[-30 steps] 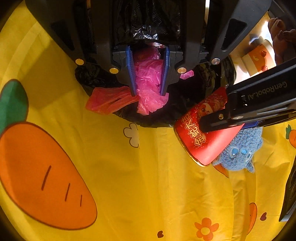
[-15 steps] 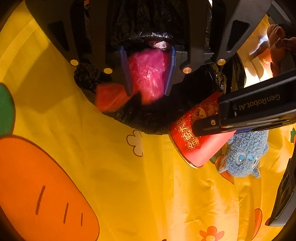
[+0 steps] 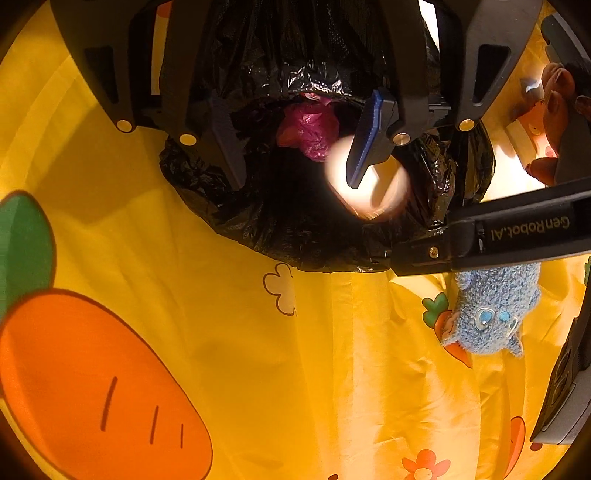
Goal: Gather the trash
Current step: 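Carry the red cup and pink bag over the black trash bag and release both, then move both open tools back over the remaining trash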
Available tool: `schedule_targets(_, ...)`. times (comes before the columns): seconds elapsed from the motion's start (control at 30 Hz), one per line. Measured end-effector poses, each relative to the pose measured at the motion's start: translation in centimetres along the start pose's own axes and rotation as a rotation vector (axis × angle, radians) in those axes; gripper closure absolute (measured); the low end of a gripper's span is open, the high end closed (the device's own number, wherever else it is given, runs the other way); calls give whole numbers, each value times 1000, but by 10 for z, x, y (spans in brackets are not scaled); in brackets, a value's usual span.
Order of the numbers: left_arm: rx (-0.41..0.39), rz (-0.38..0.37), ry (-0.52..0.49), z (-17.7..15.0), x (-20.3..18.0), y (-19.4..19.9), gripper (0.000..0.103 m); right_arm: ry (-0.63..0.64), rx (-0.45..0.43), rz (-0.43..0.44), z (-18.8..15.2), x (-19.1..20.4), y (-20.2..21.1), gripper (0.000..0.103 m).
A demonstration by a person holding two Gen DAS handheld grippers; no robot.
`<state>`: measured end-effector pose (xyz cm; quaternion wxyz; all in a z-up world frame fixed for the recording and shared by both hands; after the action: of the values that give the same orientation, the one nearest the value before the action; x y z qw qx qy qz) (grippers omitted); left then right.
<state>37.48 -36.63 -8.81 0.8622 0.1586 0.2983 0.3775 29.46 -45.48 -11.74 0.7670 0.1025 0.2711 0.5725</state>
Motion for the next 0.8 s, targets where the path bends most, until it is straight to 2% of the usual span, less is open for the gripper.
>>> schedule_targets(0.13, -31, 37, 30, 2, 10, 16, 24, 3, 1, 3, -1, 2, 4, 44)
schedule_targets(0.33, -96, 182, 93, -3, 48, 60, 20, -1, -26, 5, 4, 8, 19, 34)
schedule_targets(0.6, -183, 374, 190, -29, 102, 152, 19, -20, -73, 41, 13, 32, 49, 19)
schedule_targets(0.8, -253, 503, 245, -57, 133, 230, 19, -5, -100, 150, 20, 77, 78, 18)
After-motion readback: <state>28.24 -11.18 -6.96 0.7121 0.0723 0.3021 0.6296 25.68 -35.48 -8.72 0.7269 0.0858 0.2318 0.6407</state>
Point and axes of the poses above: each gripper's, at about its wrist camera, not at the fingertips, and y roughly against the way its jaws point, x to its left, z to its top, the point moved 9 cm from there along -y, roughly the way its jaws point, and after that the axes turned 12 degrees about y, right-handed, at the moved point
